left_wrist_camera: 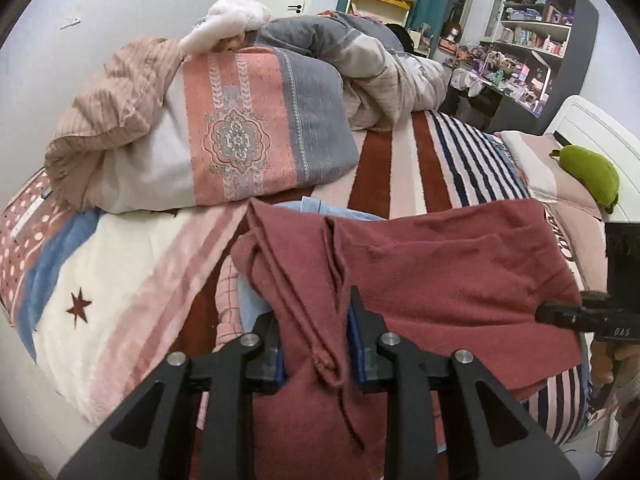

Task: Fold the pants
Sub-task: 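Lift the folded pants with the right gripper and carry them onto the clothes pile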

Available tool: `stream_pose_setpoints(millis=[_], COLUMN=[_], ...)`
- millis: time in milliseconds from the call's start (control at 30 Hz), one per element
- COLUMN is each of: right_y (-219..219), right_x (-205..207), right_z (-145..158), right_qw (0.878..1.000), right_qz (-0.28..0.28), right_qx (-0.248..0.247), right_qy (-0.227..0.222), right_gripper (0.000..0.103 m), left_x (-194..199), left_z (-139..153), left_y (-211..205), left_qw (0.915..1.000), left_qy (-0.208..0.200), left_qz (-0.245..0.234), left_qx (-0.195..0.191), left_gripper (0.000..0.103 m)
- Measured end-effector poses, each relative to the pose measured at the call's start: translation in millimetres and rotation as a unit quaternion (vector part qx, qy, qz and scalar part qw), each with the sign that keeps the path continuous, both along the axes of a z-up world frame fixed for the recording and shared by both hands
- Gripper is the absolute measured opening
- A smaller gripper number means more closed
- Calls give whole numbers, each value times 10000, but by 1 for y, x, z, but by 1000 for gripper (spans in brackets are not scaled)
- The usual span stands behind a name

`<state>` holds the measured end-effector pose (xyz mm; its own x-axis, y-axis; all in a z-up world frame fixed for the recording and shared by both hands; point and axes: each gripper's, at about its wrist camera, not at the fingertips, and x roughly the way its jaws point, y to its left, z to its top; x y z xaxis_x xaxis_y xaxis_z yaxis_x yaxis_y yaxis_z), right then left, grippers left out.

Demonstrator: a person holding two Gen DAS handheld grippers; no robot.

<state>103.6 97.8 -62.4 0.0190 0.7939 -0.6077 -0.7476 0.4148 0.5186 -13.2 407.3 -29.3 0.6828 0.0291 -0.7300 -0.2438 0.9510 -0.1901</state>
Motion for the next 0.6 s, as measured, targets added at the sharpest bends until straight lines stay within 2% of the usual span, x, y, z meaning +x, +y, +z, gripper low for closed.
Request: stream_pose_setpoints(millis=[100, 167, 267, 333, 467, 533, 600], right_y=[-3, -2, 5, 5, -1, -5, -8], right_x=[-7, -10, -7, -7, -7, -5, -4], right_z=[-1, 1, 1, 1, 3, 4, 6], right_qw=[9999, 9999, 10000, 9999, 9996, 9995, 9993], right_qz=[-24, -29, -73, -136, -222, -269, -304], right_qx=[60, 73, 48, 2, -60, -60, -55], right_qy=[100, 73, 9, -49, -148, -168, -212], right_gripper=[13, 13, 13, 14, 22, 26, 32], left_x=[-4, -5, -1, 1, 4, 4, 5], left_z=[2, 4, 3, 2, 4, 6, 7], left_y=[0, 0, -1, -3, -6, -8, -10], left_qw=[10000, 9998, 9989, 9980, 9976, 9967, 9956], left_qy=[55, 105, 169, 198, 171, 177, 211], left_qz=[-48, 0, 165, 252, 348, 397, 432], left_qx=[10, 178, 410, 538, 576, 691, 810], left_gripper=[23, 24, 33, 43, 49, 55, 56])
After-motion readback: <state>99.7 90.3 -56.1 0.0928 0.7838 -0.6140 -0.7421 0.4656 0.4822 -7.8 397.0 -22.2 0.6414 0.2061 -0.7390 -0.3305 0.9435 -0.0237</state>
